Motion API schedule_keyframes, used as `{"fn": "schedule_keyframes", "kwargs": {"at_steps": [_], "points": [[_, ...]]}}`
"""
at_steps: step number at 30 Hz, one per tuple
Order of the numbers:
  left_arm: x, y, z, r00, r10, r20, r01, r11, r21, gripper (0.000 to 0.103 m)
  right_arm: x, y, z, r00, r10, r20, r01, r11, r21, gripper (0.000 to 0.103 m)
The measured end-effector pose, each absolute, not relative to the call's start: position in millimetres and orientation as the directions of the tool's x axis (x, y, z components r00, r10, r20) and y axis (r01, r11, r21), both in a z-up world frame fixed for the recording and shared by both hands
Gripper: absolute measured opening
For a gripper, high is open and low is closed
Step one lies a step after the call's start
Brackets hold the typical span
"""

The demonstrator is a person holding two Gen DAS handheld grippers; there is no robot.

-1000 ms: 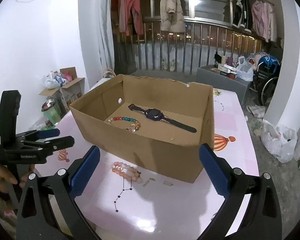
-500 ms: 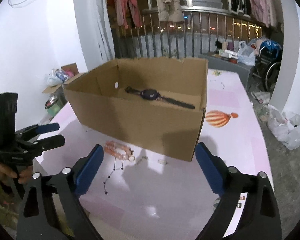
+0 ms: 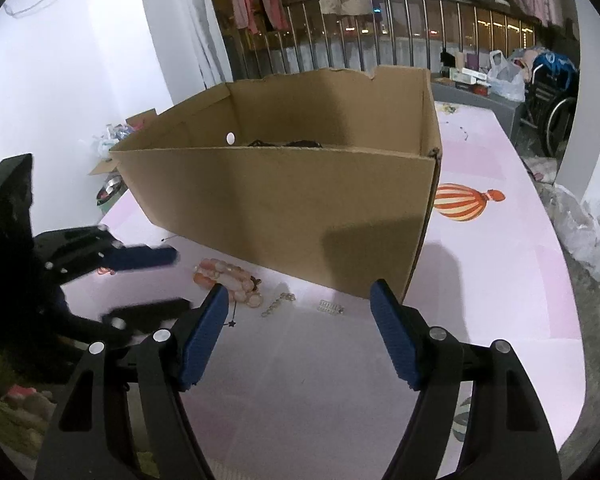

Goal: Organize jewelry
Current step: 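Lower the left gripper over the small gold charms beside the pink bracelet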

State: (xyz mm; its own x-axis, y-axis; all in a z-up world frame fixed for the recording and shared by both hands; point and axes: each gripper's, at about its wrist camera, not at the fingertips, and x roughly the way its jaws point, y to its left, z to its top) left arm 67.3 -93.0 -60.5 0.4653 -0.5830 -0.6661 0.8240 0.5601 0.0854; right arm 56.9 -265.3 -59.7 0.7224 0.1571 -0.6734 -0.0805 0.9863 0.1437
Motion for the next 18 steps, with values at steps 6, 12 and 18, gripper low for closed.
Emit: {"fn": "schedule_keyframes", "kwargs": {"at_steps": [6,12,18], "points": [[83,-108,-75,0.409,-0.567,-0.715,0.851,0.52,0.074,0.026,63,-269,-68,0.708,0.17,-0.685,-0.077,0.983,0.165,0.07],[87,-108,-79,0.386,-0.554,-0.738,0.87,0.485,0.091,0.016,69,-273,-72,0.7,0.178,-0.692,-0.075,0.982,0.176,0.069],[80,-104,-76,0.393,-0.559,-0.73,0.882,0.454,0.127,0.009,70,-272,-74,0.696,0.179,-0.696,-0.074,0.981,0.179,0.069]]}}
